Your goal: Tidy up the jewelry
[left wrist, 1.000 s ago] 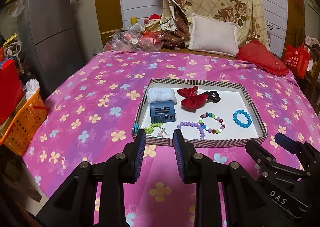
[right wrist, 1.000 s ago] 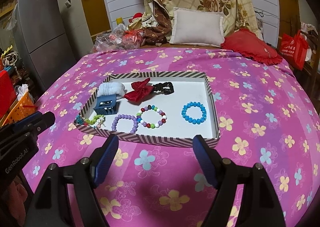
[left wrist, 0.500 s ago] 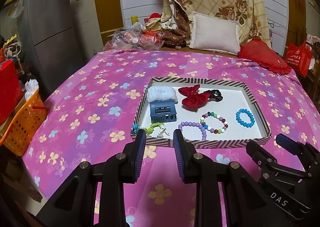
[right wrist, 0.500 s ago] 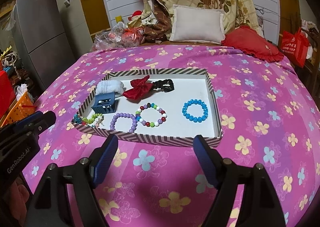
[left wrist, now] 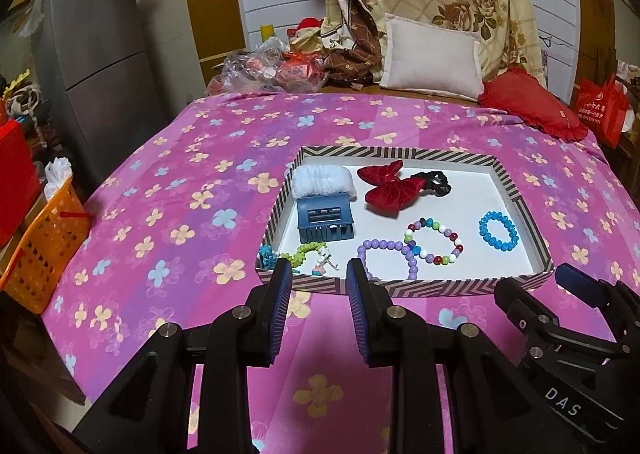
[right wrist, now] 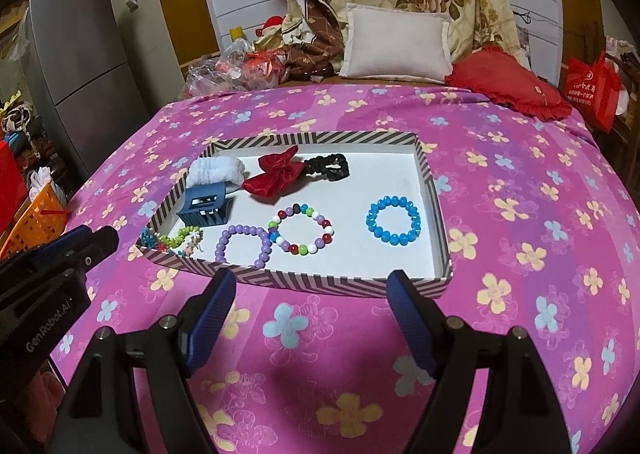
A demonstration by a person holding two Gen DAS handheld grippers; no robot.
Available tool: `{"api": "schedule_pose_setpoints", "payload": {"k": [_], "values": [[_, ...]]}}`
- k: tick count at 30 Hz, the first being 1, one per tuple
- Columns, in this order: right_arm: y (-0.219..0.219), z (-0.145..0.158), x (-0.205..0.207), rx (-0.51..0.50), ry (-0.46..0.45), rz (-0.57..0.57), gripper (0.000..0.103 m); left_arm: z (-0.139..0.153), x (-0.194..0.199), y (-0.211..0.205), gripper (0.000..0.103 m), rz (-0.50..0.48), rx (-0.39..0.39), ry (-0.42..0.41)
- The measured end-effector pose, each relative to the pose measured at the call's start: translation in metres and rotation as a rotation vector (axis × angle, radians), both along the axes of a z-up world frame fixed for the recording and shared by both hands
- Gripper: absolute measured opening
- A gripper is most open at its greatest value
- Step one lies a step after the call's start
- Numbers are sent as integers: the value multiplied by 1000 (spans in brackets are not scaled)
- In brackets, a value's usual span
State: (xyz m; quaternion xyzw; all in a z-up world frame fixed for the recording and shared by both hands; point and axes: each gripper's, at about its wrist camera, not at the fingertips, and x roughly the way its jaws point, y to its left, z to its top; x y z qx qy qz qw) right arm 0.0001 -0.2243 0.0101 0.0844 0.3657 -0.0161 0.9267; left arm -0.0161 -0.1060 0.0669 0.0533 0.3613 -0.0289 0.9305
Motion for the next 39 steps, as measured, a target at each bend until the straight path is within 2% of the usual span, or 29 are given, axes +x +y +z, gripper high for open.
{"api": "schedule_pose_setpoints", "payload": {"k": [21, 35, 39], "values": [[-2, -14, 14, 14, 21, 3, 81, -11, 13, -5, 33, -4, 13, 15], [-6, -19, 19, 23, 33, -2, 81, -15, 18, -8, 33, -10, 33, -3], [-12, -17, 17, 23, 32, -8, 81, -15, 20, -3, 33, -16, 14, 12]]}}
